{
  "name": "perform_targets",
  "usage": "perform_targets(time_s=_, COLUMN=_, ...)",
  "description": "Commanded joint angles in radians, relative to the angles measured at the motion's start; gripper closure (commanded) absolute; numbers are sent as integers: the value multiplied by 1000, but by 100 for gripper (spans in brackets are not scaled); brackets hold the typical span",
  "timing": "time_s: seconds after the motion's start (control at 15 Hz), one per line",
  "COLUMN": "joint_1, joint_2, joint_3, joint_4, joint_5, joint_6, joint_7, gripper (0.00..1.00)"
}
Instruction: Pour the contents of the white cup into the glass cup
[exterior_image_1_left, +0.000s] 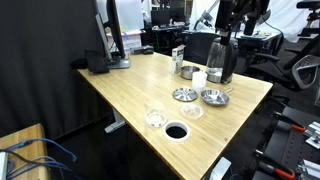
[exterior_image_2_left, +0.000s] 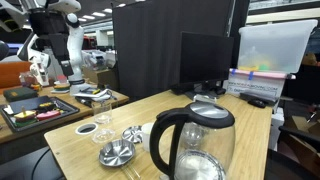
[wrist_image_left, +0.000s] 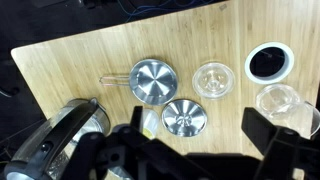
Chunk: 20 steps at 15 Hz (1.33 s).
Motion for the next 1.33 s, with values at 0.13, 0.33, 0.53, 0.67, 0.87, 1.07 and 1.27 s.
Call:
perform_targets(time_s=0.13, joint_1=40, joint_2=-9, joint_3=-38, joint_4=-18, joint_5=-2, joint_6=8, joint_7=18, gripper=0)
perform_targets(time_s=0.33, joint_1=53, joint_2=-51, joint_3=-56, joint_4=-57, joint_5=1, joint_6=30, joint_7=29, gripper=0)
perform_targets(time_s=0.53, joint_1=52, joint_2=-110, joint_3=-49, joint_4=-117, joint_5=-12, joint_6=30, joint_7=77, gripper=0)
perform_targets(time_s=0.67, joint_1=54, joint_2=-75, joint_3=-57, joint_4=-89, joint_5=-9, joint_6=0, joint_7=60, gripper=0)
perform_targets(time_s=0.87, joint_1=56, joint_2=-104, joint_3=-55, joint_4=-107, joint_5=-8, joint_6=3, joint_7=67, gripper=0)
perform_targets(time_s=1.07, joint_1=54, joint_2=-98, joint_3=-59, joint_4=-104, joint_5=-4, joint_6=36, joint_7=66, gripper=0)
perform_targets(time_s=1.27, joint_1=57, joint_2=-138, joint_3=-44, joint_4=-144, joint_5=-27, joint_6=177, joint_7=68, gripper=0)
